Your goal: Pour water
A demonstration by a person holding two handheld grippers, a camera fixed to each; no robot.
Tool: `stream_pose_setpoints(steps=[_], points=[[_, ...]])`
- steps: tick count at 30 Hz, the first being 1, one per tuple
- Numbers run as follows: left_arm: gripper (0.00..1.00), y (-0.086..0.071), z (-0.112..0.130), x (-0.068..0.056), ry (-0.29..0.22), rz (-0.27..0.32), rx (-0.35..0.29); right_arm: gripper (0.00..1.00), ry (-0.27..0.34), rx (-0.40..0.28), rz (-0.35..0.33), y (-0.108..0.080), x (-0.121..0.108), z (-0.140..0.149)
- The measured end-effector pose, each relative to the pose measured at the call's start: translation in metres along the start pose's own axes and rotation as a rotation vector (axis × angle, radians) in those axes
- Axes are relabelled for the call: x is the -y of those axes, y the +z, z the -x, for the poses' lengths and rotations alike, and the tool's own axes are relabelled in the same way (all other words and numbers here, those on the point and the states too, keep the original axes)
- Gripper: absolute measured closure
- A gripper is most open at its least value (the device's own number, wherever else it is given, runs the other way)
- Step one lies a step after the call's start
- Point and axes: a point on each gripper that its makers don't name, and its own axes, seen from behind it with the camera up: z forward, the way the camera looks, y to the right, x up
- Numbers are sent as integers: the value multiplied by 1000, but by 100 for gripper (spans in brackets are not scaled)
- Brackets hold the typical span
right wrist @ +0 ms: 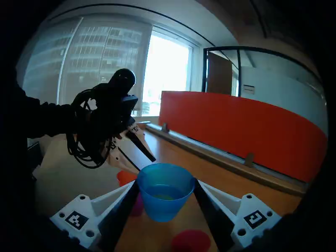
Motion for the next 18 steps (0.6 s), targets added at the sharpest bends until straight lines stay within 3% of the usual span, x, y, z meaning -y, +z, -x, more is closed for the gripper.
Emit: stream_pose_setpoints(steps=[18], points=[[9,23,12,5,20,6,60,6,-1,7,-22,2,3,6]])
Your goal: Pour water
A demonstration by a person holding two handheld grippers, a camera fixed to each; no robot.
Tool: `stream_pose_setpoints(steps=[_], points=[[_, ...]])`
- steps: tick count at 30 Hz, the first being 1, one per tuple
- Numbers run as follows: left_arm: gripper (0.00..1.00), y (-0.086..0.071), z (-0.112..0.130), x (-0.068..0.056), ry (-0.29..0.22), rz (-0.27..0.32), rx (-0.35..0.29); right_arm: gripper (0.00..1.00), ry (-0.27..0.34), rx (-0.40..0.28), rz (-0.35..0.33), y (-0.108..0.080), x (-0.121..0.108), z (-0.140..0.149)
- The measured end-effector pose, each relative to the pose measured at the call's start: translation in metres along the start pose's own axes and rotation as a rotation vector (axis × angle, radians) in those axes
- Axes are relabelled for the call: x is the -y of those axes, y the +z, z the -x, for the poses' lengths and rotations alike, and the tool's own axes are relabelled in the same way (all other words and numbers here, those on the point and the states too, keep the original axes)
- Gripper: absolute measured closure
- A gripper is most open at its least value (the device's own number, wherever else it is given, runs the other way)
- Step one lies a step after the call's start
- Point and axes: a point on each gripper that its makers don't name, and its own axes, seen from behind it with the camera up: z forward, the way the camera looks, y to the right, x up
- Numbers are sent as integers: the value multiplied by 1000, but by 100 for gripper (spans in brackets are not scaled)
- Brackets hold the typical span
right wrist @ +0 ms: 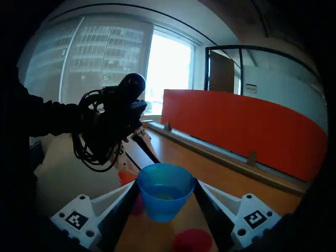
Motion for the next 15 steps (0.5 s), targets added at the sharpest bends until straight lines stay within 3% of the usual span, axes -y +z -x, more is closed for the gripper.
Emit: stream_pose_setpoints(steps=[15], points=[[9,11,5,2,-27,11,20,6,1,6,-7,2,-1,6]])
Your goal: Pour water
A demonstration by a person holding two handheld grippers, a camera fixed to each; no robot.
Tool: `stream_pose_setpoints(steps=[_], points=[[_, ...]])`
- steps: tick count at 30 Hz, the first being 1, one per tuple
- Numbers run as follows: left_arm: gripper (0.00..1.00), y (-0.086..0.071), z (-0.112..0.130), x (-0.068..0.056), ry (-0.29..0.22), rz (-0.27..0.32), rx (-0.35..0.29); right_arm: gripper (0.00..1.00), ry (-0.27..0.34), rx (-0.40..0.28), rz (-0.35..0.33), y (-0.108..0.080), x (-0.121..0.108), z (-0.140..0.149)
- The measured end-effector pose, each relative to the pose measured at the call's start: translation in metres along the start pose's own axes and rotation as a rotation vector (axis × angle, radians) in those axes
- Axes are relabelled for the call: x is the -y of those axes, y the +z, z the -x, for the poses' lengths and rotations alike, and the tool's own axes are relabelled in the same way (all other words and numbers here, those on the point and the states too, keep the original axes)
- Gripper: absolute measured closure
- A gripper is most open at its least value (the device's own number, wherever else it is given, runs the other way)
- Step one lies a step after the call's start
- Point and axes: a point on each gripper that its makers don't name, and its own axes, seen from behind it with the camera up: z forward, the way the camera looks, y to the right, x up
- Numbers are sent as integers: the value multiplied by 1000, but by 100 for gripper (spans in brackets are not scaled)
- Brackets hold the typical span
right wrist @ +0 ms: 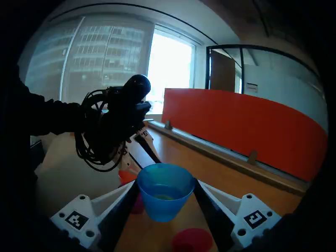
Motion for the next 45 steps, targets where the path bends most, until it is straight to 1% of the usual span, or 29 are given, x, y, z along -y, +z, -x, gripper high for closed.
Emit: stream_pose_setpoints(steps=[15,27,39,45], points=[[9,10,2,3,-16,7,3,6,6,8,-4,2,-2,6],[9,21,5,3,-13,12,13,6,7,18,-2,3,-4,11],[10,20,3,6,-33,-4,-6,6,6,15,-1,3,-4,11],[11,13,-6,8,-47,-9,-40,6,7,17,3,3,-4,10]])
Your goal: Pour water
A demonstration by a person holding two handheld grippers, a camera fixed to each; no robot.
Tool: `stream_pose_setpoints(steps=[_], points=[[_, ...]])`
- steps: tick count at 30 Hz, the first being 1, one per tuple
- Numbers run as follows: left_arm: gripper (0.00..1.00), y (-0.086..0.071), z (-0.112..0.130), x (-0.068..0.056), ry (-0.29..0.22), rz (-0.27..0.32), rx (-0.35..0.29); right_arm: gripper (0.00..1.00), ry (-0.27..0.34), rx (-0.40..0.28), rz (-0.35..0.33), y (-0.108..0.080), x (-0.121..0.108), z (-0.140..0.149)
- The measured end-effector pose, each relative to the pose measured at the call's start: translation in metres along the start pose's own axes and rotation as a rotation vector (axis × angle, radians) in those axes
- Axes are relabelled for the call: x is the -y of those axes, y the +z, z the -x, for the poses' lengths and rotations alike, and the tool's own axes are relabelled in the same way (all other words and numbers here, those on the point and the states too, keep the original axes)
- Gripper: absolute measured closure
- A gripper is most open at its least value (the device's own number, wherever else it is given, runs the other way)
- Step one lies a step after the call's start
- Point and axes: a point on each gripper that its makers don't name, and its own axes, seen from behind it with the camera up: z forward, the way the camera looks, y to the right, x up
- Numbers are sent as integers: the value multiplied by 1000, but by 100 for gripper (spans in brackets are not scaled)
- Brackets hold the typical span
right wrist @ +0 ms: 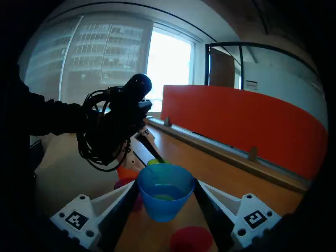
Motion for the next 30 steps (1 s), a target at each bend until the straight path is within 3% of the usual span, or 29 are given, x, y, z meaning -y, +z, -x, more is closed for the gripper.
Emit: stream_pose_setpoints(steps=[9,18,30], points=[[11,-26,-18,2,-10,-30,-67,6,-12,-12,5,-5,5,-13],[11,-66,-33,-15,-12,-48,-146,6,-24,-26,11,-13,16,-29],[11,-131,-55,-38,-33,-89,-288,6,-45,-38,24,-29,36,-44]])
